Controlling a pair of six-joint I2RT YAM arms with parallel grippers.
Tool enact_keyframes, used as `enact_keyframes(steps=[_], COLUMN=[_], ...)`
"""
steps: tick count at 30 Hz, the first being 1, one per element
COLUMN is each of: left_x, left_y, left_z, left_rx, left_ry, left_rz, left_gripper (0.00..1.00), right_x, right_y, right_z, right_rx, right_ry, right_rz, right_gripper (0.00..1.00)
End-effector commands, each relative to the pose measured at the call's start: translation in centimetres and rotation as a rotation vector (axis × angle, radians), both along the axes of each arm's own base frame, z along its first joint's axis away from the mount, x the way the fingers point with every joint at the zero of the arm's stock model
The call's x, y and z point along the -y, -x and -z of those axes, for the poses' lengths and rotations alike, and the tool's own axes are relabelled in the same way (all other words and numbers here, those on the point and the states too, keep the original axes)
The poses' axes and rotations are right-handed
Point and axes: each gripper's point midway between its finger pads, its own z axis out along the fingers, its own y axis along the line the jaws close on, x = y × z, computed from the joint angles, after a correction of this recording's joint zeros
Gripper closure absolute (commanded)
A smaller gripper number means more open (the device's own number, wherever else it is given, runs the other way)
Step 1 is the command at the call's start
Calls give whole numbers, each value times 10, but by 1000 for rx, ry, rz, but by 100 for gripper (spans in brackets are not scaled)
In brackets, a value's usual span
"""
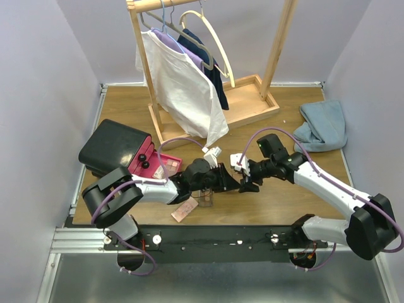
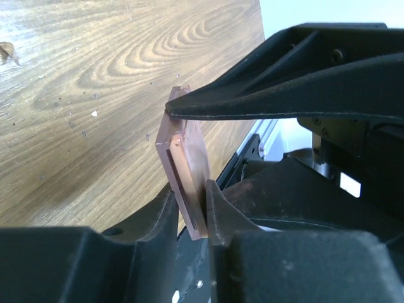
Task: Organize the makeup
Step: Pick up the makeup from the center of the board, then place the makeup at the center of the board.
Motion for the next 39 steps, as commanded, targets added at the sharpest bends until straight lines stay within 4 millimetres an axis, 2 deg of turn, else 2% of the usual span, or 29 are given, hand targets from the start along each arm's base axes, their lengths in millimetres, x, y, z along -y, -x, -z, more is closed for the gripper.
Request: enact_keyframes(steps=[1,3,5,8,11,15,21,23,28,30,35,39], left_x=[-1,-6,-14,-30,-55,-104,-180,-214,-267,-268,-288,-295], left_y=[-5,-6,-6,-7,-7,-19,-35,-40,-42,-47,-55,-65], left_z=[-13,-11,-8,-1,14,26,5,1,-4,-11,-8,-18], left_rx=[68,81,98,118,134,180,238,253,265,282,274,305], left_ry=[-9,-33,-71,-132,-235,-408,-554,-631,-815,-824,-1010,-1085], left_rz=[-12,-23,-33,-64,-100,-225,-413,-501,-609,-624,-670,-708], left_gripper=[82,89,92,94,95,95,95,95,95,95,95,95], right_x=[-6,-5,-3,1,10,17,19,19,20,20,20,21], right_y=[-4,-4,-5,-13,-21,-26,-27,-27,-28,-28,-28,-29], right_z=[-14,-13,-12,-19,-28,-31,-27,-27,-24,-23,-21,-19], right_rx=[36,36,48,91,130,156,146,147,143,142,139,139], right_ry=[-40,-41,-33,-38,-51,-51,-41,-40,-32,-31,-28,-22], right_rz=[-15,-11,2,36,78,100,99,100,105,105,106,109], right_gripper=[67,48,0,0,0,0,0,0,0,0,0,0])
